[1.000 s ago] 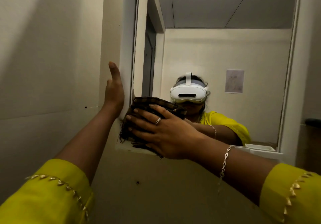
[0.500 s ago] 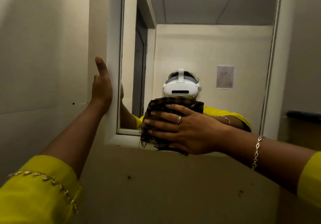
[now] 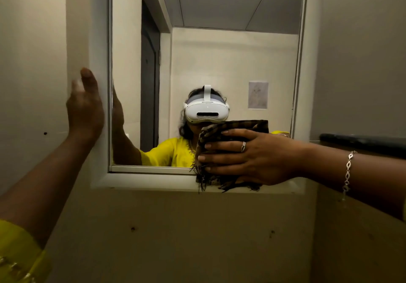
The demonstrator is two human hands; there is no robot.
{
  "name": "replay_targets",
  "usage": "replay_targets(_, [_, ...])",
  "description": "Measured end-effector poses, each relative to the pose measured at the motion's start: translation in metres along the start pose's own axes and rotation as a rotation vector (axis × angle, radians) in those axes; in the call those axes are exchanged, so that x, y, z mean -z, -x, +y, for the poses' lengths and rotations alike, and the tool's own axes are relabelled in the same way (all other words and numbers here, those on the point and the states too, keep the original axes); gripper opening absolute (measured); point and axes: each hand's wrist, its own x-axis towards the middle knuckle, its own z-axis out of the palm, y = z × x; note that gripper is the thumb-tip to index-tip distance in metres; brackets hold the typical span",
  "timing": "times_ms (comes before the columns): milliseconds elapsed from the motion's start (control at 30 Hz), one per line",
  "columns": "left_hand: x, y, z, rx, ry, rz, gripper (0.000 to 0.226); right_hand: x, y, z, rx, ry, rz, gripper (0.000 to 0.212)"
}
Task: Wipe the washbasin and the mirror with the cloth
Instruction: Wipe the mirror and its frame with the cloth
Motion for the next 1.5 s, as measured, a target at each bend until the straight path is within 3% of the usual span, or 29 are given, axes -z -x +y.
replay_targets(67, [-0.01, 0.019, 0.01, -0.21, -0.194, 0.109, 0.069, -0.001, 0.001, 0.0, 0.0, 0.0, 0.013, 0.052])
replay_targets(167, [-0.036, 0.066, 0.022, -0.582, -0.469, -0.084, 0.076, -0.003, 0.003, 0.001, 0.005, -0.022, 0.047, 0.051])
replay_targets(233, [-0.05, 0.11, 0.025, -0.809, -0.384, -0.199, 0.066, -0.003, 0.005, 0.003, 0.006, -0.065, 0.076, 0.049])
replay_targets(300, [-0.055, 0.153, 0.03, -0.901, -0.229, -0.286, 0.066, -0.002, 0.009, 0.006, 0.006, -0.118, 0.102, 0.044])
replay_targets(467, [-0.073, 0.195, 0.025, -0.894, -0.204, -0.37, 0.069, 0.003, 0.026, 0.014, 0.018, -0.267, 0.088, 0.032])
replay_targets(767, [-0.098, 0.209, 0.032, -0.959, -0.29, -0.382, 0.073, 0.001, 0.065, 0.01, -0.096, -0.373, 0.053, 0.03])
replay_targets(1133, [-0.104, 0.208, 0.027, -1.051, -0.511, -0.377, 0.075, 0.0, 0.118, 0.0, -0.187, -0.272, -0.038, 0.028])
replay_targets(1333, [-0.104, 0.208, 0.027, -1.058, -0.531, -0.376, 0.076, -0.001, 0.124, -0.013, -0.192, -0.115, 0.023, 0.025])
replay_targets(1500, [-0.103, 0.209, 0.028, -1.051, -0.5, -0.361, 0.077, 0.001, 0.125, -0.015, -0.376, -0.013, 0.067, 0.027])
